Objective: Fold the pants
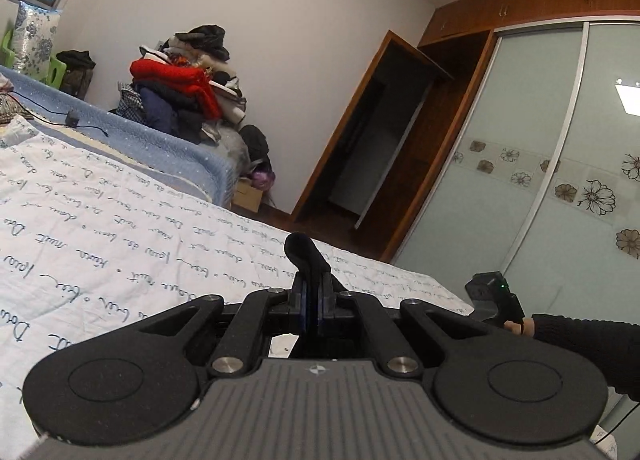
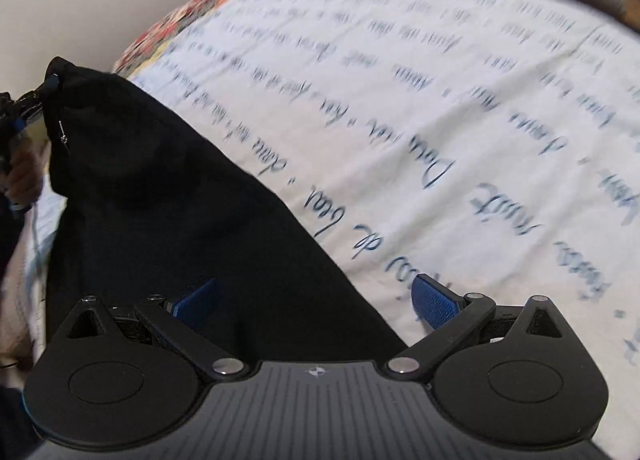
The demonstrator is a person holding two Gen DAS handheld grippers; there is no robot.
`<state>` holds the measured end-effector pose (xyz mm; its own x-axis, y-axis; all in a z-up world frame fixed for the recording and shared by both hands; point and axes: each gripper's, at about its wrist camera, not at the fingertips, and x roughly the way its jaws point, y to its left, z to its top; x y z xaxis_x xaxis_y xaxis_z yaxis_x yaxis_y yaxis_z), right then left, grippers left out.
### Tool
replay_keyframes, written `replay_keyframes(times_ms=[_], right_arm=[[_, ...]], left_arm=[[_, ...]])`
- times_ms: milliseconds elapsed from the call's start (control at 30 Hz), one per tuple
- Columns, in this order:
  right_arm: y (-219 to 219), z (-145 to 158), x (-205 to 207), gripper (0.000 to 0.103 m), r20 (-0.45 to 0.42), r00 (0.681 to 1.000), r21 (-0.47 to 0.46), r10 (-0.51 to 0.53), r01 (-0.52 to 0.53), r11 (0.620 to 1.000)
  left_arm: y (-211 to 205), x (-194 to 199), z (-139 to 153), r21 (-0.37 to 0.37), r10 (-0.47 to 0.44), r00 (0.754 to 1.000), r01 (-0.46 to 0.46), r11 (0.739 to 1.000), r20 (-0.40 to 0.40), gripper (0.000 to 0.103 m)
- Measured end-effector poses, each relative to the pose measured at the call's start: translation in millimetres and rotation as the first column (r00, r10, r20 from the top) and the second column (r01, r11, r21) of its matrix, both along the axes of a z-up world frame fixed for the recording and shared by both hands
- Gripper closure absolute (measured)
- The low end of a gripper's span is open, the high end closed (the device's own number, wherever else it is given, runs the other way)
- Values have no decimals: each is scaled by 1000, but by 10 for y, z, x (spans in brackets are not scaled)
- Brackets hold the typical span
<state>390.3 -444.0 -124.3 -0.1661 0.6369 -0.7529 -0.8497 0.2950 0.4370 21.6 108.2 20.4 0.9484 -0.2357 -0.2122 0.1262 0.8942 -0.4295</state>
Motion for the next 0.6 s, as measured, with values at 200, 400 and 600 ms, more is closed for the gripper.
replay_keyframes(times_ms=[200, 400, 600], right_arm=[[143, -34, -55, 94, -21, 996, -32, 85, -86, 996], [35, 368, -355, 95, 85, 993, 12, 85, -86, 996], [-425, 1140, -1315, 95, 230, 967, 170, 111, -152, 974]], left_arm=[[36, 0, -112, -25, 21, 999, -22, 999, -44, 99], [176, -39, -149, -102, 38, 998, -43, 994, -48, 99], [265, -522, -166, -190, 0, 1000, -3, 982, -14, 99]])
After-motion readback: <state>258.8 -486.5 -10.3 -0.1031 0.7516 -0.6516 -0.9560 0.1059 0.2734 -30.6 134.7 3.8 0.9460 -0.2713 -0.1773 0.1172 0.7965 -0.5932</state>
